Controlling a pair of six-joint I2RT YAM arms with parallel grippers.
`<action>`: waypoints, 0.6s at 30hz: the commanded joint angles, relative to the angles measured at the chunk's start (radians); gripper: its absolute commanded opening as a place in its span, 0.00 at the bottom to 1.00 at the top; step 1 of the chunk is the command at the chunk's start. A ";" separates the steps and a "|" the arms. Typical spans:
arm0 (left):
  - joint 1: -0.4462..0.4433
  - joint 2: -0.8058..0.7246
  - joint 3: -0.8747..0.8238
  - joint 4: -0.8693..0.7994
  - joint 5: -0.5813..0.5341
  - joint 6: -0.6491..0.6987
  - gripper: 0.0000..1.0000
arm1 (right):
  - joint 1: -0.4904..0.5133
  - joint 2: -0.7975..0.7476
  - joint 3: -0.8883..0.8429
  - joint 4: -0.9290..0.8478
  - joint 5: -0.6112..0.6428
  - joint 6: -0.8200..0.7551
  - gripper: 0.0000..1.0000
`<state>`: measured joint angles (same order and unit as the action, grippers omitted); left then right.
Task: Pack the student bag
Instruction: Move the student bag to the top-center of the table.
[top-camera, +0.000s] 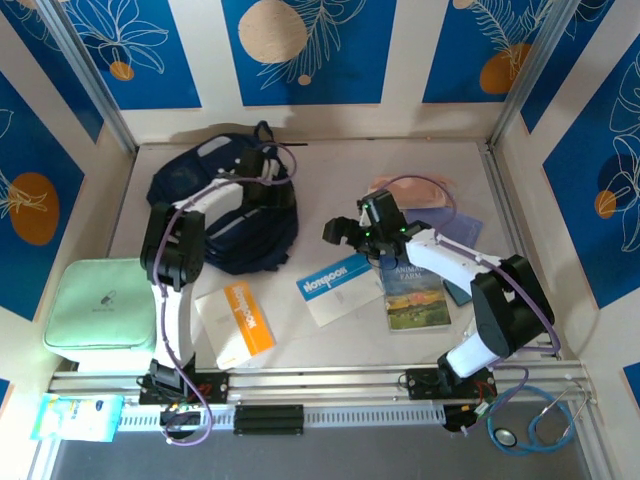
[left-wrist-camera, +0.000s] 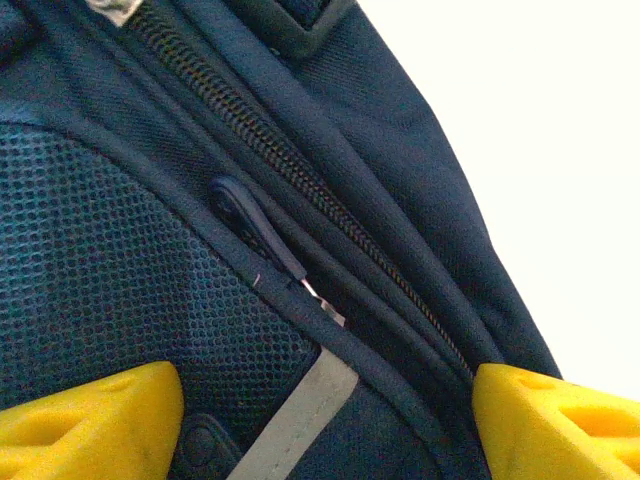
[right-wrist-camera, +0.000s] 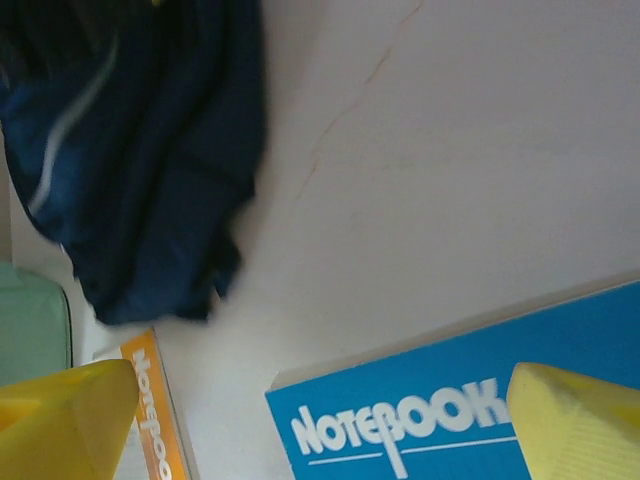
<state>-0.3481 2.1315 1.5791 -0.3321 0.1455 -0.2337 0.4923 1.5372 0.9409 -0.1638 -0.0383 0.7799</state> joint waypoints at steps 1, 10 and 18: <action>-0.091 0.010 -0.073 -0.120 0.144 0.029 0.76 | -0.049 0.022 0.003 0.027 -0.047 0.029 0.95; -0.073 -0.230 -0.010 -0.166 0.122 -0.071 0.84 | -0.156 0.185 0.158 0.038 -0.161 -0.022 0.94; -0.069 -0.537 -0.379 -0.079 0.026 -0.292 0.84 | -0.107 0.456 0.484 -0.090 -0.214 -0.101 0.90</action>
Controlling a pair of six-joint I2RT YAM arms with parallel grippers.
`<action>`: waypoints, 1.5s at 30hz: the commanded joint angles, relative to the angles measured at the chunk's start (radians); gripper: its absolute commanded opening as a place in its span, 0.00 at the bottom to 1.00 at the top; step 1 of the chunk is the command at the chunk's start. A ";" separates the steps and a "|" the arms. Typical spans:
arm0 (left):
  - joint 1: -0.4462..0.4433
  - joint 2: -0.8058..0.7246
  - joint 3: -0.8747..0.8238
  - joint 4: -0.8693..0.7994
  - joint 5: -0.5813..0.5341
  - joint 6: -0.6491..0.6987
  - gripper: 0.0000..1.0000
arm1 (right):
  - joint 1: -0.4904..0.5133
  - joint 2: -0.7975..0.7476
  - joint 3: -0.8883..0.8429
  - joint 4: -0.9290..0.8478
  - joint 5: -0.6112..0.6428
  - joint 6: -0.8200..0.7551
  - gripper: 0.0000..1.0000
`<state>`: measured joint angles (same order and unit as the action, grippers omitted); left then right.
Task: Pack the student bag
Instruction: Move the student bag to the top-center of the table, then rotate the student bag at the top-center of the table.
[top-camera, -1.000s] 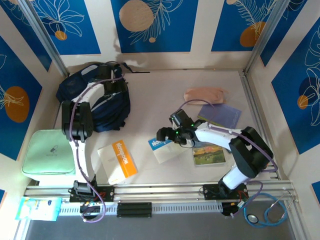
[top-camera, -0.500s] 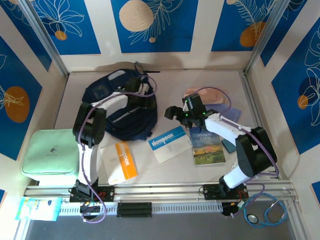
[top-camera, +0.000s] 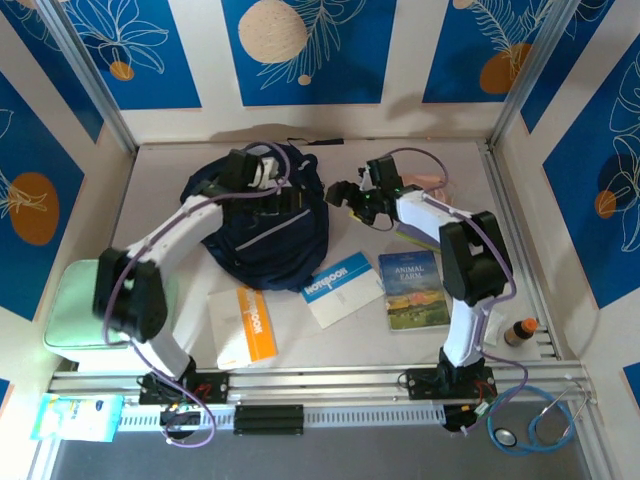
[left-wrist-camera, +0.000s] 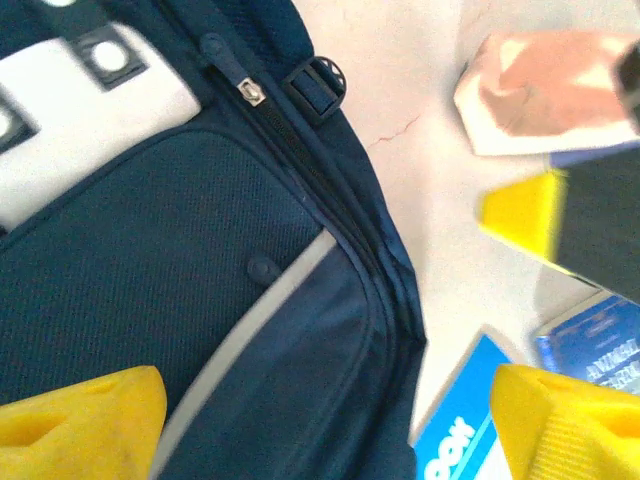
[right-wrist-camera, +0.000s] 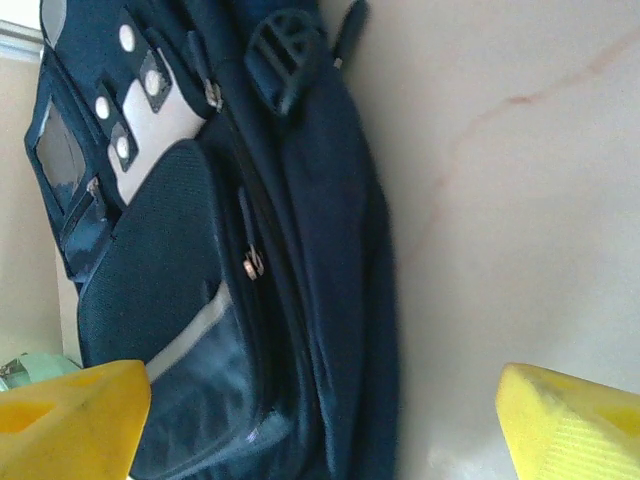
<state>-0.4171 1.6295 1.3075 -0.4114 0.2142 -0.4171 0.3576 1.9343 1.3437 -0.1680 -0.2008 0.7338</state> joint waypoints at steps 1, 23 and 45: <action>0.000 -0.062 -0.151 0.000 -0.059 -0.135 0.84 | 0.039 0.093 0.129 -0.123 -0.048 -0.079 0.89; 0.095 0.345 0.015 0.107 -0.083 -0.135 0.83 | 0.157 0.119 0.046 -0.320 0.150 -0.046 0.57; 0.114 -0.174 -0.276 0.052 0.032 -0.219 0.88 | -0.065 -0.094 -0.068 -0.186 0.046 0.096 0.72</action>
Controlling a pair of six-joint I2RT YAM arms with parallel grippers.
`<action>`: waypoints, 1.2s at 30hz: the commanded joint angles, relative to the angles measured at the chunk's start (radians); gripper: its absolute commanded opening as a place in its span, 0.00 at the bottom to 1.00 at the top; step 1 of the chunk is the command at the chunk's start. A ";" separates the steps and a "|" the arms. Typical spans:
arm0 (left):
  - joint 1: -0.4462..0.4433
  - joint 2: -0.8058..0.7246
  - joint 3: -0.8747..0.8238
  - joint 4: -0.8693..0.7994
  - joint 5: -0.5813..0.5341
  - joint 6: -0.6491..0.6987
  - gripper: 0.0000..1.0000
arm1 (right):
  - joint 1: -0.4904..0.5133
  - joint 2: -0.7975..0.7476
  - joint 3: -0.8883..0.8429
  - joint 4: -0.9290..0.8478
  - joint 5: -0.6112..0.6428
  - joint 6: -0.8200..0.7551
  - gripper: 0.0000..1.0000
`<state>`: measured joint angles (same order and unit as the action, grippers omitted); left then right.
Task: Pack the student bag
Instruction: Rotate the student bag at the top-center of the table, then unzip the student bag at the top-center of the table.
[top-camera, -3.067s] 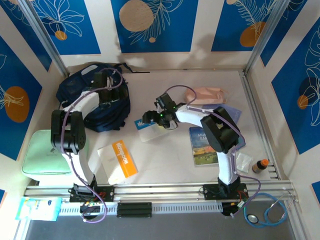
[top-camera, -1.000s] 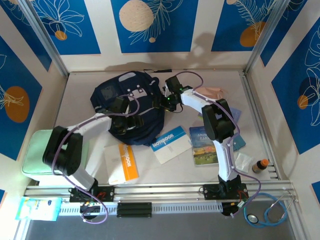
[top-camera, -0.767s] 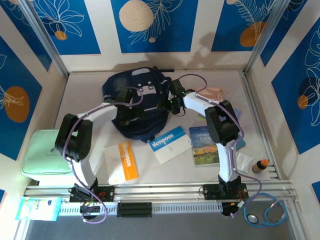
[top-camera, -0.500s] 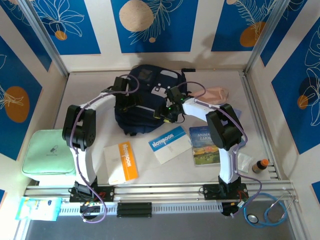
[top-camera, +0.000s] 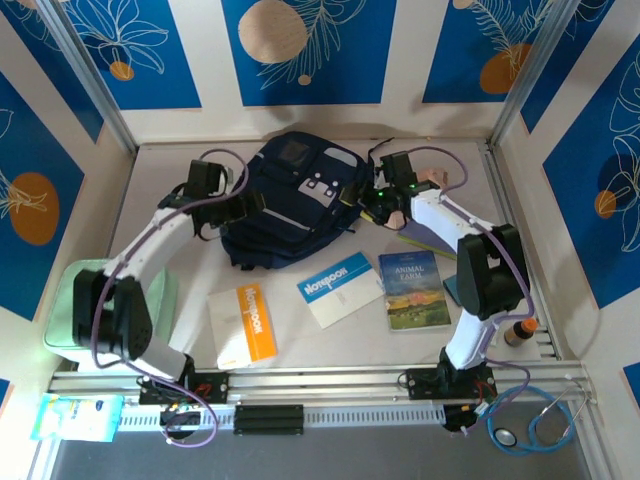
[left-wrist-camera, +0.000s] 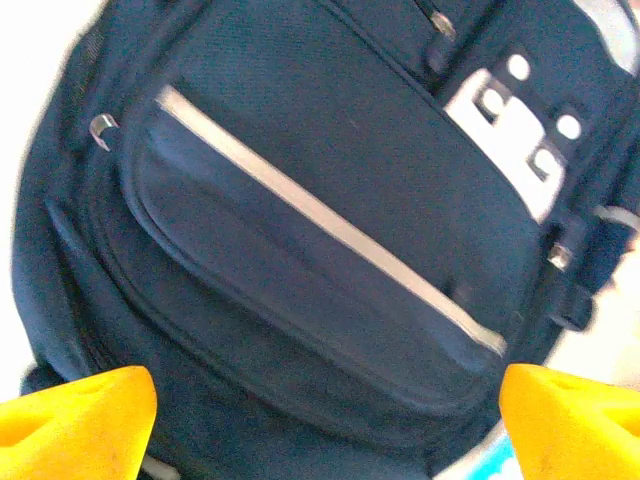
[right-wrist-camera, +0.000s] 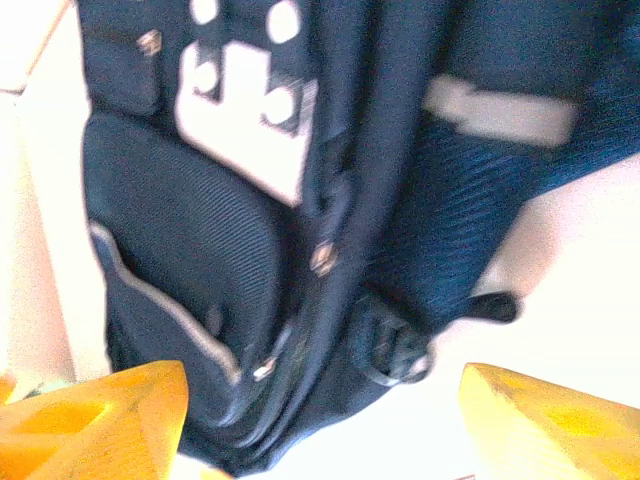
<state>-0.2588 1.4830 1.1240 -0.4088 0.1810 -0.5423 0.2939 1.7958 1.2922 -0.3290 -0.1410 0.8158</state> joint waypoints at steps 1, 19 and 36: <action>-0.073 -0.050 -0.126 0.069 0.060 -0.124 0.88 | -0.008 0.062 -0.008 -0.024 -0.016 0.014 0.69; -0.335 0.040 -0.361 0.532 -0.125 -0.392 0.84 | -0.011 0.215 0.047 0.053 -0.139 0.029 0.17; -0.184 -0.024 -0.283 0.369 -0.238 -0.178 0.86 | 0.074 0.054 0.034 0.195 -0.279 0.106 0.00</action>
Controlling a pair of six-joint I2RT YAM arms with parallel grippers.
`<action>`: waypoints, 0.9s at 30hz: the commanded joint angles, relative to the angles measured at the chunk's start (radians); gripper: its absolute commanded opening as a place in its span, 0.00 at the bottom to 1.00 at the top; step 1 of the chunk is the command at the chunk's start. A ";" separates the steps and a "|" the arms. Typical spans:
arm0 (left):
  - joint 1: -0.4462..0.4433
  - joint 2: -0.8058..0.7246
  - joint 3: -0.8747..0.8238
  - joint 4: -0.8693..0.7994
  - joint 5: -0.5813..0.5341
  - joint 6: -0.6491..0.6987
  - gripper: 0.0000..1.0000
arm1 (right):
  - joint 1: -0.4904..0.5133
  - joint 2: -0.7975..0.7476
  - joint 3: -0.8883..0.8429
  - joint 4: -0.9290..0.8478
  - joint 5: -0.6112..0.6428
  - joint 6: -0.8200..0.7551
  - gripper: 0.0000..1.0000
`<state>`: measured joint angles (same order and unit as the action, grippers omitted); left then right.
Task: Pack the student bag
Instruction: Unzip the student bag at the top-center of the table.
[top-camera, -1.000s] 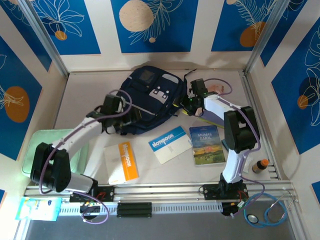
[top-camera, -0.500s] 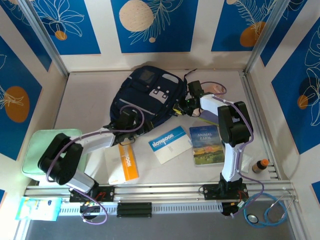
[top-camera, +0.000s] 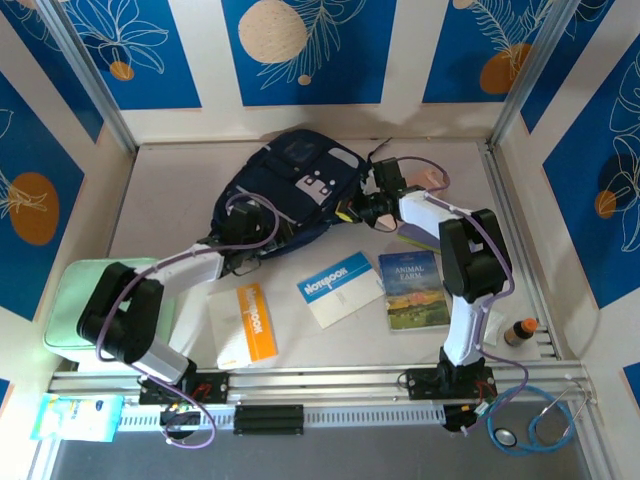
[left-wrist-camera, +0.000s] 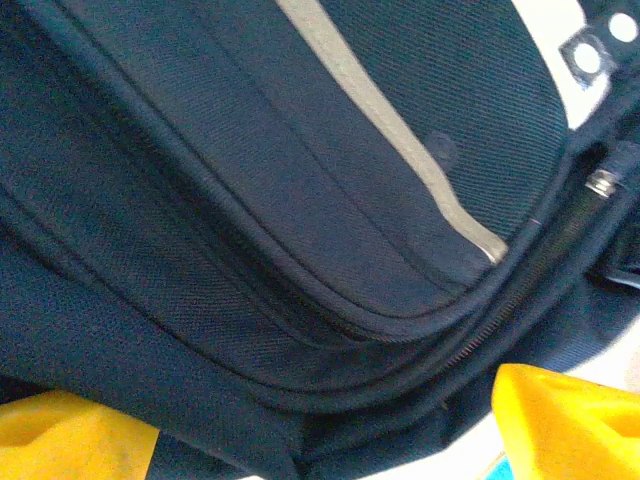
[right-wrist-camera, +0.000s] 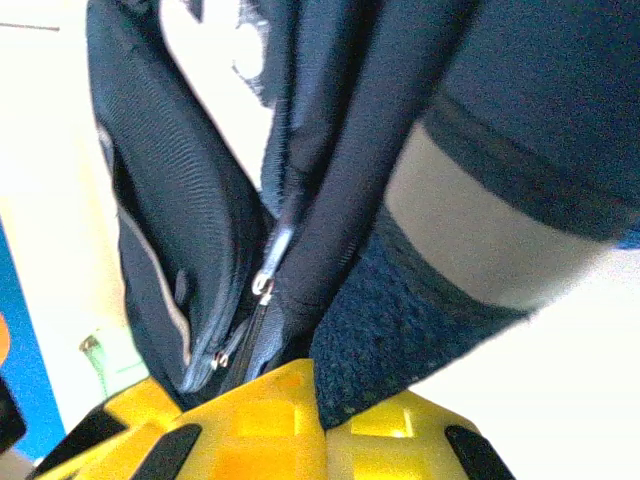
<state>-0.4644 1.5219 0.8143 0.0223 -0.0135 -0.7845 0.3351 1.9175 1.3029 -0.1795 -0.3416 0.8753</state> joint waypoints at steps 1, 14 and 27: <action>0.028 -0.090 0.025 -0.091 -0.057 0.077 0.86 | 0.044 -0.072 0.032 0.051 -0.071 0.064 0.00; -0.176 -0.256 -0.006 -0.284 -0.192 0.231 0.69 | 0.151 -0.055 0.146 0.064 0.014 0.162 0.00; -0.298 0.141 0.265 -0.132 -0.273 0.252 0.48 | 0.148 -0.077 0.139 0.055 -0.038 0.175 0.00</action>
<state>-0.7467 1.6344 1.0256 -0.1577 -0.2192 -0.5400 0.4805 1.8874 1.4124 -0.1696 -0.2985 1.0313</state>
